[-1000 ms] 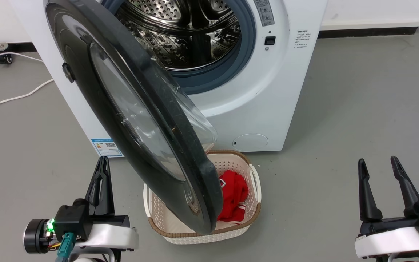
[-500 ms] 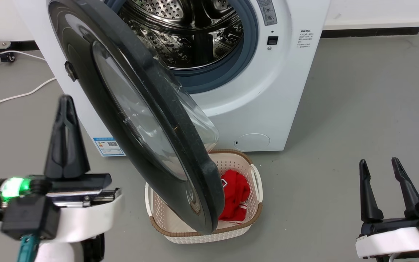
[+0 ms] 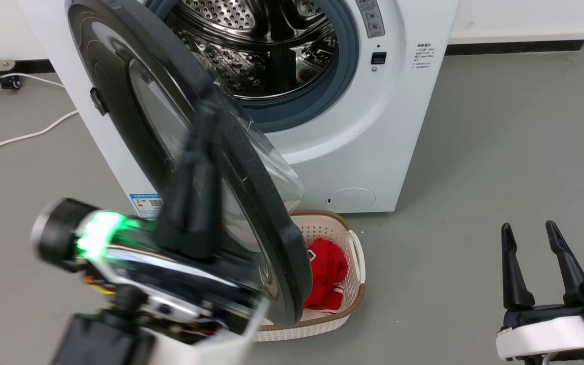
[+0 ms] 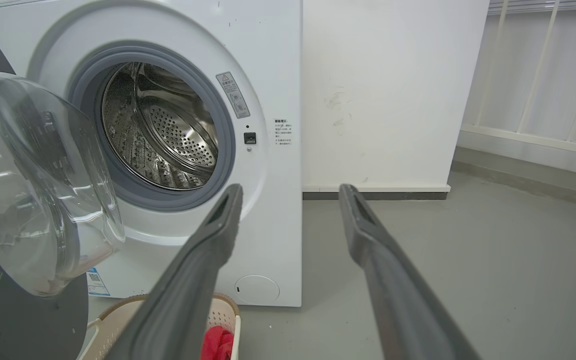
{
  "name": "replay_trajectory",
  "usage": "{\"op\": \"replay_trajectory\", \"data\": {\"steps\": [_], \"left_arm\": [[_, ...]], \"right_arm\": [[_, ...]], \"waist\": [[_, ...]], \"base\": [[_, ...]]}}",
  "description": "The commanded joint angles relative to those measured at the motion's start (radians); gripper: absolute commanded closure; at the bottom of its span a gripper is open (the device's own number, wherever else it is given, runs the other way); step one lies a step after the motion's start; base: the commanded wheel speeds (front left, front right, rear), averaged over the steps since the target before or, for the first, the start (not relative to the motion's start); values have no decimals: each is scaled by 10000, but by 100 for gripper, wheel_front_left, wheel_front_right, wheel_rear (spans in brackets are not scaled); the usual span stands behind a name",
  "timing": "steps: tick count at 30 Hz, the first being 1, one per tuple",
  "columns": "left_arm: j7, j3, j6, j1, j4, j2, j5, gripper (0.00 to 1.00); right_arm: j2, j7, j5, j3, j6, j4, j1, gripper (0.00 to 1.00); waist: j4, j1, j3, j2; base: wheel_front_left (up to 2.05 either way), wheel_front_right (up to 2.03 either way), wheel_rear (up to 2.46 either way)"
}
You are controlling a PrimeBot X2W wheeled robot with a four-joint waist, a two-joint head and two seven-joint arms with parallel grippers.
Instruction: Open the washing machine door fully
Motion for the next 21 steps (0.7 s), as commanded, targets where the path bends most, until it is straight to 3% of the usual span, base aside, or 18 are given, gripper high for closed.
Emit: {"op": "replay_trajectory", "data": {"steps": [1, 10, 16, 21], "left_arm": [[28, -222, -66, 84, 68, -28, -111, 100], [1471, -2453, -171, 1365, 1383, -99, -1416, 100], [2396, -2757, 103, 2402, 2557, 84, -1676, 100], [2360, -2703, 319, 2370, 3400, 106, -1518, 100]], "right_arm": [[20, 1, 42, -11, -7, 11, -91, 0], [20, 77, 145, 33, -7, 41, 15, 0], [20, 89, 249, 74, -7, 106, 74, 0], [20, 88, 287, 135, -7, 149, 1, 0]], "waist": [[-11, 0, -11, 0], [-69, 0, -46, 0], [-34, 0, -50, 0], [-15, 0, 7, 0]], "base": [[0, 0, 0], [0, 0, 0], [0, 0, 0], [0, 0, 0]]}}
